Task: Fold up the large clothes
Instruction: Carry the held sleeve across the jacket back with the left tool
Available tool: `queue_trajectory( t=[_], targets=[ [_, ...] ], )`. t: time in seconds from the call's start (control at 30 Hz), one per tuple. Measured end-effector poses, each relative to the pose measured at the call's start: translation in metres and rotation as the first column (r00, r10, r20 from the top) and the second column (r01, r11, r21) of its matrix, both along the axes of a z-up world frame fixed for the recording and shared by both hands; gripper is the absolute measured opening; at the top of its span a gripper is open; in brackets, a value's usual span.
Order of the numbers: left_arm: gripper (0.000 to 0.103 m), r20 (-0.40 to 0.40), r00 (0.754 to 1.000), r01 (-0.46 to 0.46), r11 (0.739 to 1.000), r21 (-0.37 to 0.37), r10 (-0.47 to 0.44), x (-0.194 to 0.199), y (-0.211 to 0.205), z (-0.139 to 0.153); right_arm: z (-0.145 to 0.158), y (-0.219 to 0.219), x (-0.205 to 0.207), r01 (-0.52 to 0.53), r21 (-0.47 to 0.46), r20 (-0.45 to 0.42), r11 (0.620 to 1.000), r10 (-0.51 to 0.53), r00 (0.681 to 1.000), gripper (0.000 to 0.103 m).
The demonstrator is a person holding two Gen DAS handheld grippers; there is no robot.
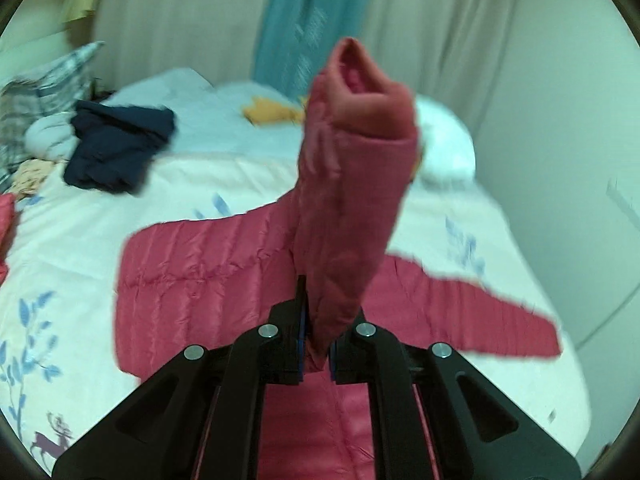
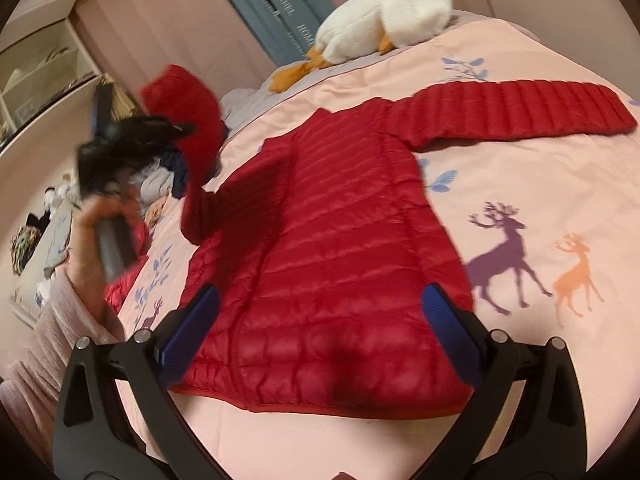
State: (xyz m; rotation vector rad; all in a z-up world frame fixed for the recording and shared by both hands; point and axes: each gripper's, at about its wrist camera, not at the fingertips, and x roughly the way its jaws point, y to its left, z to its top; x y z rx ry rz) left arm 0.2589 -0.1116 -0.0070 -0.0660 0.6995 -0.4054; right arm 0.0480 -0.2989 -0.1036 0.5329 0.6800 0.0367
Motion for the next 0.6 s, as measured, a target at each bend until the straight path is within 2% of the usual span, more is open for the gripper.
queue_trajectory(
  t=[0.13, 0.17, 0.2, 0.23, 0.3, 0.33, 0.47, 0.53, 0.6],
  targets=[
    [0.009, -0.103, 0.994, 0.032, 0.995, 0.099, -0.022, 0.011, -0.054, -0.047, -0.006, -0.016, -0.009, 0.032, 0.019, -0.008, 0.999, -0.032, 0.999, 0.101],
    [0.012, -0.126, 0.992, 0.038, 0.994, 0.107, -0.024, 0.013, -0.056, -0.057, -0.007, -0.018, -0.01, 0.038, 0.021, -0.013, 0.999, -0.038, 0.999, 0.101],
    [0.019, -0.152, 0.988, 0.041, 0.993, 0.11, -0.024, 0.014, -0.063, -0.066, -0.008, -0.021, -0.01, 0.043, 0.023, -0.017, 0.999, -0.042, 0.999, 0.101],
    [0.027, -0.181, 0.983, 0.055, 0.994, 0.097, -0.037, 0.015, -0.066, -0.076, -0.01, -0.023, -0.011, 0.049, 0.026, -0.022, 0.998, -0.048, 0.999, 0.101],
    [0.075, -0.224, 0.973, 0.068, 0.995, 0.076, -0.049, 0.016, -0.066, -0.086, -0.013, -0.027, -0.011, 0.057, 0.031, -0.031, 0.998, -0.056, 0.998, 0.101],
    [0.079, -0.228, 0.972, 0.071, 0.996, 0.06, -0.055, 0.013, -0.065, -0.088, -0.014, -0.029, -0.011, 0.06, 0.035, -0.037, 0.998, -0.059, 0.998, 0.101],
    [0.079, -0.222, 0.969, 0.107, 0.994, -0.006, -0.105, 0.001, -0.036, -0.082, -0.016, -0.03, -0.005, 0.057, 0.048, -0.048, 0.997, -0.054, 0.997, 0.101],
    [0.081, -0.209, 0.969, 0.114, 0.99, -0.077, -0.128, -0.003, -0.006, -0.078, -0.017, -0.028, 0.003, 0.041, 0.044, -0.052, 0.998, -0.039, 0.998, 0.101],
    [0.086, -0.194, 0.976, 0.076, 0.987, -0.14, -0.103, -0.01, 0.034, -0.075, -0.015, -0.027, 0.012, 0.027, 0.037, -0.066, 0.999, -0.024, 0.998, 0.101]
  ],
)
